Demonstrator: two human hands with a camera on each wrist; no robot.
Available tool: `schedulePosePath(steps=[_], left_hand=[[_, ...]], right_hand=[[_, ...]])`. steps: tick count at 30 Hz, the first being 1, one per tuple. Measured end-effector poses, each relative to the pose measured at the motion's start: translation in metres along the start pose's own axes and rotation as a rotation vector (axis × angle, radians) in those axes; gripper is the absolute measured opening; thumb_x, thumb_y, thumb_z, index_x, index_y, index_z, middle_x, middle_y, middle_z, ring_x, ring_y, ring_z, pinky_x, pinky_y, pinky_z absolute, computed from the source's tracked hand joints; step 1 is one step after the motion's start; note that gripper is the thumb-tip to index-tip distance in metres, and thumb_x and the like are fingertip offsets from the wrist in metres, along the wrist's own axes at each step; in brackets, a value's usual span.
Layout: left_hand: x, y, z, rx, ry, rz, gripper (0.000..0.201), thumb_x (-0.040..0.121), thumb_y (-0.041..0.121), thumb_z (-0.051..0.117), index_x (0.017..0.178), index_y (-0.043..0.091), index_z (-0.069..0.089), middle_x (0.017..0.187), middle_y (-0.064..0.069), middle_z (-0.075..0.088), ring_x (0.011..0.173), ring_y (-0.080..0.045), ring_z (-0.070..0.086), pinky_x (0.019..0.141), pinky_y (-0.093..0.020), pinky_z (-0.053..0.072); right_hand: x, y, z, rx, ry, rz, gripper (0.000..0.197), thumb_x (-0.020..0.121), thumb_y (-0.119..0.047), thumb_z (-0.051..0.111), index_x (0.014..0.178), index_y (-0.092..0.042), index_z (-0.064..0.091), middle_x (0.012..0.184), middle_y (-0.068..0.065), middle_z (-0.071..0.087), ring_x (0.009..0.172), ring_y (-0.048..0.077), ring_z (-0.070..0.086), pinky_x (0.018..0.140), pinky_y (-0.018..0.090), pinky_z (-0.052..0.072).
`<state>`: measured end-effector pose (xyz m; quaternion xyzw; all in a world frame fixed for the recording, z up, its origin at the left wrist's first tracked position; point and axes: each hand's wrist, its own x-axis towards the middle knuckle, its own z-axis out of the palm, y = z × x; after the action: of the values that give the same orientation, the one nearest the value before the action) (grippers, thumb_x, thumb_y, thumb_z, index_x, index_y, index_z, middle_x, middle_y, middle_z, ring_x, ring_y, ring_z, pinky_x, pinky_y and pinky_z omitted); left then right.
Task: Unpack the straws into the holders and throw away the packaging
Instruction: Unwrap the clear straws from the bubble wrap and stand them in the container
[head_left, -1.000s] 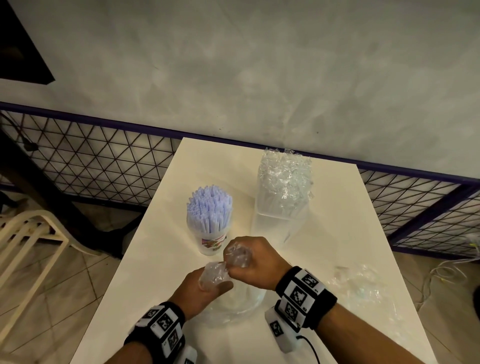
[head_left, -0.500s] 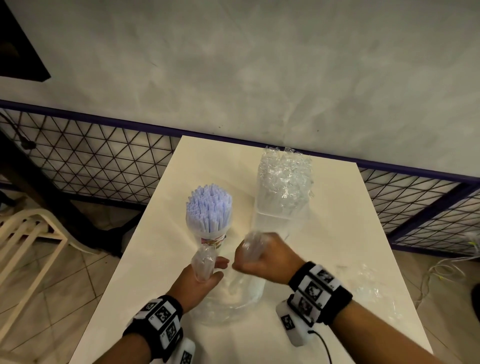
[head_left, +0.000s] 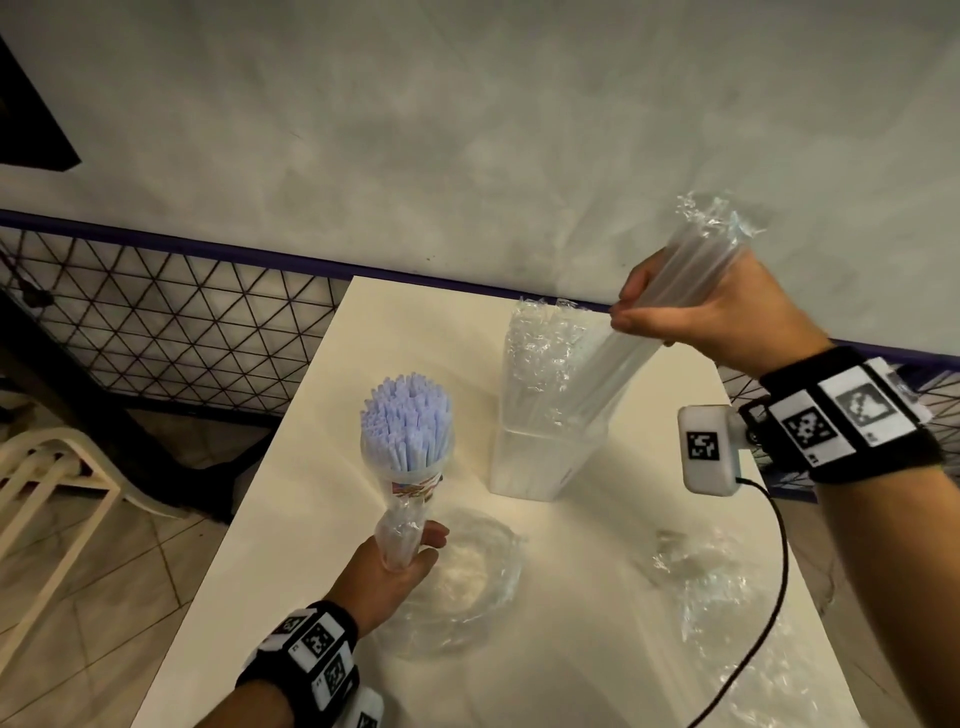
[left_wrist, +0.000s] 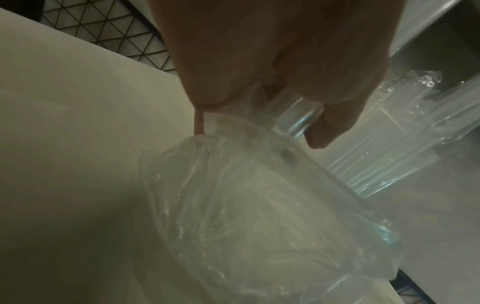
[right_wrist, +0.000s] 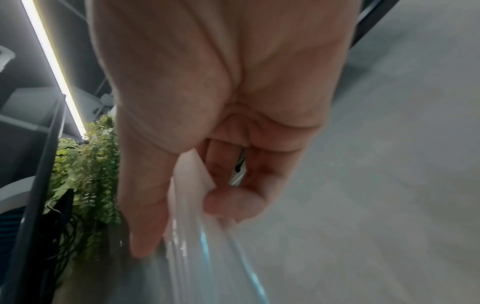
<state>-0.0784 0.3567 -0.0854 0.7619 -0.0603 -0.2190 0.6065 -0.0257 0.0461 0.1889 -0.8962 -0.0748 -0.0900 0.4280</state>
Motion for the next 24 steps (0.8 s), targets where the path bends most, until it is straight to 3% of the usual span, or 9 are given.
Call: schedulePosePath(steps=[2, 7, 13, 16, 20, 24], left_hand=[[0.000, -0.001, 0.000, -0.001, 0.001, 0.002, 0.025, 0.074, 0.028, 0.061, 0.092, 0.043, 0.068, 0.102, 0.010, 0.073, 0.100, -0.004, 0.066, 0.094, -0.028, 0.048], [-0.001, -0.002, 0.000, -0.012, 0.006, 0.002, 0.024, 0.074, 0.027, 0.061, 0.093, 0.041, 0.069, 0.101, 0.008, 0.073, 0.100, -0.005, 0.066, 0.096, -0.030, 0.048], [-0.002, -0.001, 0.001, -0.011, 0.016, 0.001, 0.023, 0.070, 0.035, 0.063, 0.092, 0.039, 0.069, 0.100, 0.008, 0.074, 0.099, -0.005, 0.067, 0.096, -0.030, 0.049], [-0.001, -0.001, 0.001, -0.006, 0.019, 0.003, 0.023, 0.071, 0.033, 0.062, 0.092, 0.039, 0.070, 0.100, 0.008, 0.074, 0.098, -0.005, 0.067, 0.096, -0.031, 0.049], [-0.001, -0.002, 0.000, -0.001, 0.014, 0.008, 0.029, 0.065, 0.045, 0.060, 0.092, 0.039, 0.069, 0.100, 0.008, 0.073, 0.098, -0.006, 0.066, 0.097, -0.034, 0.049], [-0.002, -0.001, 0.001, -0.003, 0.015, 0.018, 0.030, 0.064, 0.046, 0.060, 0.091, 0.039, 0.069, 0.099, 0.007, 0.073, 0.098, -0.007, 0.067, 0.096, -0.035, 0.049]], right_hand=[[0.002, 0.005, 0.000, -0.006, -0.032, 0.001, 0.017, 0.074, -0.018, 0.086, 0.084, -0.011, 0.074, 0.085, 0.009, 0.074, 0.077, 0.034, 0.068, 0.058, 0.032, 0.055], [0.000, 0.021, 0.012, -0.008, -0.098, 0.057, 0.019, 0.075, -0.016, 0.085, 0.088, -0.014, 0.072, 0.090, -0.003, 0.077, 0.089, 0.012, 0.073, 0.079, 0.024, 0.058], [0.003, 0.023, 0.006, -0.007, -0.113, 0.063, 0.023, 0.072, -0.018, 0.087, 0.089, -0.017, 0.072, 0.093, -0.006, 0.075, 0.087, 0.004, 0.069, 0.077, 0.013, 0.051], [0.006, 0.022, 0.004, 0.046, -0.175, 0.057, 0.028, 0.071, -0.010, 0.087, 0.094, -0.014, 0.071, 0.094, -0.003, 0.076, 0.091, 0.005, 0.070, 0.079, 0.013, 0.050], [0.010, 0.027, 0.007, 0.105, -0.216, 0.073, 0.032, 0.072, -0.002, 0.085, 0.098, -0.011, 0.068, 0.095, 0.001, 0.077, 0.096, 0.011, 0.072, 0.082, 0.017, 0.053], [0.015, 0.023, 0.002, 0.075, -0.282, 0.037, 0.032, 0.071, -0.005, 0.085, 0.098, -0.012, 0.068, 0.099, 0.000, 0.077, 0.100, 0.012, 0.071, 0.089, 0.025, 0.053]])
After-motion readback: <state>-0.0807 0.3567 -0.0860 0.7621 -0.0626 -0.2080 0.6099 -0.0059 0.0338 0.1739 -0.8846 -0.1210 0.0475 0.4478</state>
